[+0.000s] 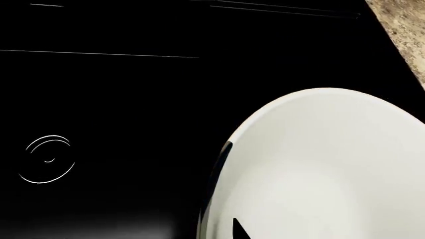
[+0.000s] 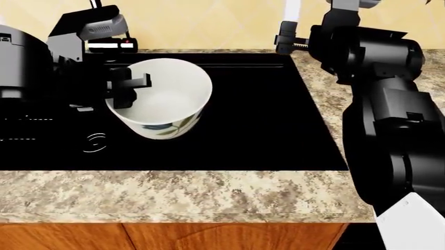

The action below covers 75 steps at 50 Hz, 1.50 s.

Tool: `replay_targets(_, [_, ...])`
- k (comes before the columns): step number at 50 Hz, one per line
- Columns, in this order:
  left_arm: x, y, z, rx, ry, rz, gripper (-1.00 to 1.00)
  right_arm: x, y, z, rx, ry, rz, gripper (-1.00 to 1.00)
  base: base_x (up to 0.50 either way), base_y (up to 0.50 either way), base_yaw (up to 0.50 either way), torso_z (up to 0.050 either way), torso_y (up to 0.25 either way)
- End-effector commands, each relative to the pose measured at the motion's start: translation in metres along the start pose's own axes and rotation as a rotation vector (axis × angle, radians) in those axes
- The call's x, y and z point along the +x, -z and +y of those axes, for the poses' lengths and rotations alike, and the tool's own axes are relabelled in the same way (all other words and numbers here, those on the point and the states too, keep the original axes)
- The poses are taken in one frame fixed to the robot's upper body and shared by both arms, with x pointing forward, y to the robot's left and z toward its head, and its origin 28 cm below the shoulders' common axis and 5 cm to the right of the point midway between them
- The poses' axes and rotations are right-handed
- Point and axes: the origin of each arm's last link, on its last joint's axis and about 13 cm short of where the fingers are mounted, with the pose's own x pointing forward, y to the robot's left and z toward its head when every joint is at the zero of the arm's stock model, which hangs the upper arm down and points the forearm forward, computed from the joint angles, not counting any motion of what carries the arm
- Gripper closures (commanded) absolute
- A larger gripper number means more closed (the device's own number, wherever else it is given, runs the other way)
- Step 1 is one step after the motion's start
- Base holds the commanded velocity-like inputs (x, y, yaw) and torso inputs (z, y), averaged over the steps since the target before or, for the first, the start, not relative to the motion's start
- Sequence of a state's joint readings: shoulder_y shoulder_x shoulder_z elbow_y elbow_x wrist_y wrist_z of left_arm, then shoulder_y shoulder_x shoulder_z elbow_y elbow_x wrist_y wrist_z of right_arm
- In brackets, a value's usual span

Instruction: Move the fresh-baked cupcake off the tray onto the counter, and place the bowl used for mixing into the sink.

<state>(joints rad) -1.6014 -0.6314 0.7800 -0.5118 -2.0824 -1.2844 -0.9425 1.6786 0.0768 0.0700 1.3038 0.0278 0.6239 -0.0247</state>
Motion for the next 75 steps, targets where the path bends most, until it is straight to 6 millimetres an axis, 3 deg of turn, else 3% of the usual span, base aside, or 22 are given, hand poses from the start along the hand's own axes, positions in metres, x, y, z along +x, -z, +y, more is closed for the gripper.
replay_targets(1, [-0.0009, -0.0009, 0.0003, -0.008, 0.005, -0.004, 1.0, 0.0001, 0.0, 0.0001, 0.001, 0.0, -0.001, -1.0, 0.0, 0.2, 0.0, 0.0, 0.0])
replay_targets(60, [0.005, 0.0016, 0.0002, -0.004, 0.002, 0.017, 1.0, 0.0001, 0.0004, -0.0003, 0.004, -0.001, 0.001, -1.0, 0.0, 0.25, 0.0, 0.0, 0.0])
replay_targets(75, [0.0064, 0.0028, 0.0005, -0.005, 0.003, 0.019, 1.0, -0.0003, 0.0004, -0.0003, 0.016, -0.004, 0.008, -1.0, 0.04, 0.01, 0.0, 0.0, 0.0])
